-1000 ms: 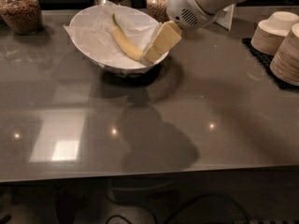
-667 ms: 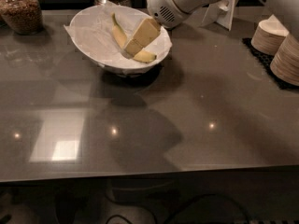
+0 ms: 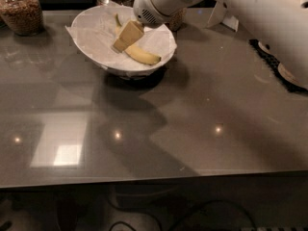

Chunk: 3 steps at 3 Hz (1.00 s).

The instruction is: Pick banana from white bowl

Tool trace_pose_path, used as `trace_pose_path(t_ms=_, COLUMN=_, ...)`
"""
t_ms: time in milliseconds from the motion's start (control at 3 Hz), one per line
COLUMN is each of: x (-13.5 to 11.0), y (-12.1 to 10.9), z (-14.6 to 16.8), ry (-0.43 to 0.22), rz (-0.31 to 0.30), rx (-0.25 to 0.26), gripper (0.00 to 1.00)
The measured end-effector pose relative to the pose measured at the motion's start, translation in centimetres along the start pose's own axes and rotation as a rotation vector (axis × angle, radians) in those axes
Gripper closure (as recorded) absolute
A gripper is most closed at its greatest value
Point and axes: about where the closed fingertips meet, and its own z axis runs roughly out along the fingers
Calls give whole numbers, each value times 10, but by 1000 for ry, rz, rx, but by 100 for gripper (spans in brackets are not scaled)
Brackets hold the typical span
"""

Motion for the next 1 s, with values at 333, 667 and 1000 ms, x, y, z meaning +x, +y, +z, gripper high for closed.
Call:
trace_pose_path(t_ms=333, x=5, y=-5, z=21, ry=26, rz=18, rx=9, gripper=28)
trace_pose_path(t_ms=667, x=15, y=-7, z=41, ry=62, rz=33, rx=11, gripper=32)
trace_pose_path(t_ms=1000, x=29, y=-11, z=60, ry=109, rz=60, rx=11, gripper=32)
